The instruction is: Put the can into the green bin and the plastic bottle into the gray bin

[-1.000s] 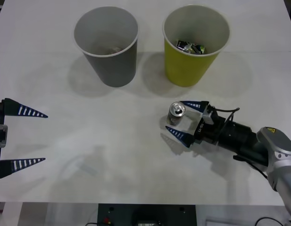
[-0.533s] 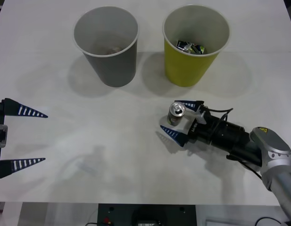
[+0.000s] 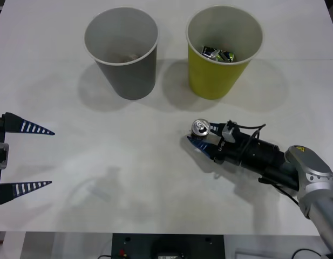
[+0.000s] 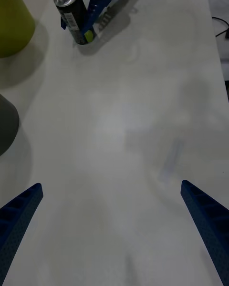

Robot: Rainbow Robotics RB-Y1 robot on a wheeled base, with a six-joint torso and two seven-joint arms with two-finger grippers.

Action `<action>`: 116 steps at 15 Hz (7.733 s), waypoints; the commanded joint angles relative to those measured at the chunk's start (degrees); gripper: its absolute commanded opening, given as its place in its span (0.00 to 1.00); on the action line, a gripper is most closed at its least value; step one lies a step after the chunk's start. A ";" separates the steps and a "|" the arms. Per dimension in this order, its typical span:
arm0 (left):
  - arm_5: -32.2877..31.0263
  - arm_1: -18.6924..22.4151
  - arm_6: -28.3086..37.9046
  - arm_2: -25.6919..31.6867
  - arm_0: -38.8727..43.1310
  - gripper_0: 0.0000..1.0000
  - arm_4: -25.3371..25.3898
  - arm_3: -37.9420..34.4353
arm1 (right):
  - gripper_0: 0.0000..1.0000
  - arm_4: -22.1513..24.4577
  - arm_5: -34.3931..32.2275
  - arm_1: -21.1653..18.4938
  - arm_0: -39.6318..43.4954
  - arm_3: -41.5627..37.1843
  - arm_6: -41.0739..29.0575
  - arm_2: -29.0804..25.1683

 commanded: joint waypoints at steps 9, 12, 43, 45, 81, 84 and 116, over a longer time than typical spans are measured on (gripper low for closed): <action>0.00 0.00 0.00 0.00 0.00 1.00 0.00 0.00 | 0.00 -1.57 -4.16 -3.80 1.59 -3.69 -1.93 -0.17; 0.00 0.00 0.00 0.00 0.00 1.00 0.00 0.00 | 0.00 4.76 -4.07 -7.06 5.54 -13.62 -11.86 -1.23; 0.00 0.00 0.00 0.00 0.00 1.00 0.00 0.00 | 0.00 35.08 -17.43 -40.63 -1.14 -64.78 -112.58 -4.57; 0.00 0.00 0.00 0.00 0.00 1.00 0.00 0.00 | 0.00 34.03 -21.30 -40.81 -5.62 -61.52 -112.58 -4.48; 0.00 0.00 0.00 0.00 0.00 1.00 0.00 0.00 | 1.00 53.72 -24.11 -20.33 -55.72 -7.21 -101.33 18.99; 0.00 0.00 0.00 0.00 0.00 1.00 0.00 0.00 | 1.00 48.00 -29.12 -23.67 -55.19 -9.14 -99.22 16.53; 0.00 0.00 0.00 0.00 0.00 1.00 0.00 0.00 | 1.00 26.65 -27.10 -34.65 13.19 -61.52 -59.50 -22.85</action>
